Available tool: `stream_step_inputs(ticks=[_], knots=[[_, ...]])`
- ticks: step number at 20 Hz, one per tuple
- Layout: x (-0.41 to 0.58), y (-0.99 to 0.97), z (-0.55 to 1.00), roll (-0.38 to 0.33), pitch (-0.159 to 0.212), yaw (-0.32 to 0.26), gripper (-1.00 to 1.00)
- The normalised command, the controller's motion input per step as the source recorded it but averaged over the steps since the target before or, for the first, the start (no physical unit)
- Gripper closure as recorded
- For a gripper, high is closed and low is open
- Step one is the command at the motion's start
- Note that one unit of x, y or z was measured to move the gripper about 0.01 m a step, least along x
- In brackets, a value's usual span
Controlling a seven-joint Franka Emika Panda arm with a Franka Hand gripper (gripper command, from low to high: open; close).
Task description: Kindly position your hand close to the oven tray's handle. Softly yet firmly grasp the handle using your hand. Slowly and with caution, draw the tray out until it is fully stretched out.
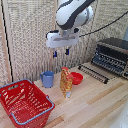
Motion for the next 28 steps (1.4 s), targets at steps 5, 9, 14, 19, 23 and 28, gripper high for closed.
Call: stream_step_inputs(ticks=[5,9,14,19,23,28], knots=[[-0.011,0.02,-0.03,-0.295,0.040,0.054,-1.00],[0.000,0.01,0.00,-0.375,0.037,0.076,-1.00],[0.000,0.00,0.00,-0.375,0.030,0.070,-1.00],[0.000,-0.02,0.00,-0.375,0.004,0.089,-1.00],[0.009,-0.37,0.00,-0.324,-0.018,0.067,-1.00],[0.185,-0.63,0.00,-0.205,-0.005,0.036,-1.00]])
